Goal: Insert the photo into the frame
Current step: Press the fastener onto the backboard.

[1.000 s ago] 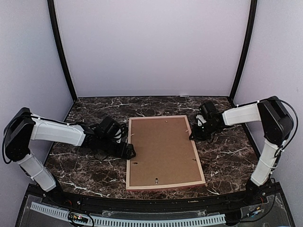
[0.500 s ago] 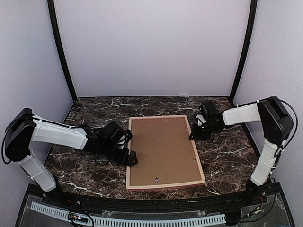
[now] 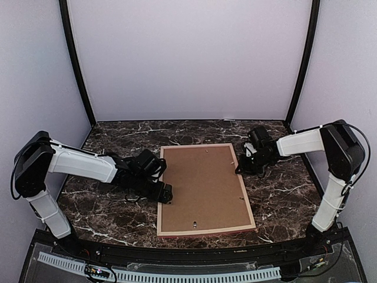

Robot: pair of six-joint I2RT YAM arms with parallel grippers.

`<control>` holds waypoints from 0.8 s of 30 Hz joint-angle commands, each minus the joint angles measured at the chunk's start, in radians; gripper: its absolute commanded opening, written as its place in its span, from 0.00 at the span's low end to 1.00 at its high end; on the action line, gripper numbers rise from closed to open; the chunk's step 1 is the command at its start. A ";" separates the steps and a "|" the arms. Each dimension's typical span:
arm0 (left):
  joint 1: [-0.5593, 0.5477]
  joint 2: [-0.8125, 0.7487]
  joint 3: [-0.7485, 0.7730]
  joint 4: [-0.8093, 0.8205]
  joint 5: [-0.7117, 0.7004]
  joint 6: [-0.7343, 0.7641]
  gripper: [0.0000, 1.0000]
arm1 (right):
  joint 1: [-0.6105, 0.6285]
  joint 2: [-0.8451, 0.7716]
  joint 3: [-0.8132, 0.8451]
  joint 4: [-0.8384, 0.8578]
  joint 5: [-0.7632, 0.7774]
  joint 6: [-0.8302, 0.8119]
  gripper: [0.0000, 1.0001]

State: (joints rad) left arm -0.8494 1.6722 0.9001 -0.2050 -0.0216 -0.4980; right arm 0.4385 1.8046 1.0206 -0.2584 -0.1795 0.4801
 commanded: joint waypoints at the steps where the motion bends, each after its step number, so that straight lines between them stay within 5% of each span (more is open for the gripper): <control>1: -0.005 0.021 0.022 -0.046 -0.015 0.011 0.93 | -0.016 0.026 -0.027 0.018 0.030 0.000 0.10; 24: -0.066 0.003 -0.022 -0.154 -0.028 0.035 0.75 | -0.020 0.029 -0.030 0.024 0.016 0.001 0.09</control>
State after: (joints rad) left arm -0.9039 1.6928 0.9131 -0.2470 -0.0467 -0.4782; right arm 0.4355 1.8046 1.0187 -0.2512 -0.1841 0.4797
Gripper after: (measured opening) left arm 0.781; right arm 0.153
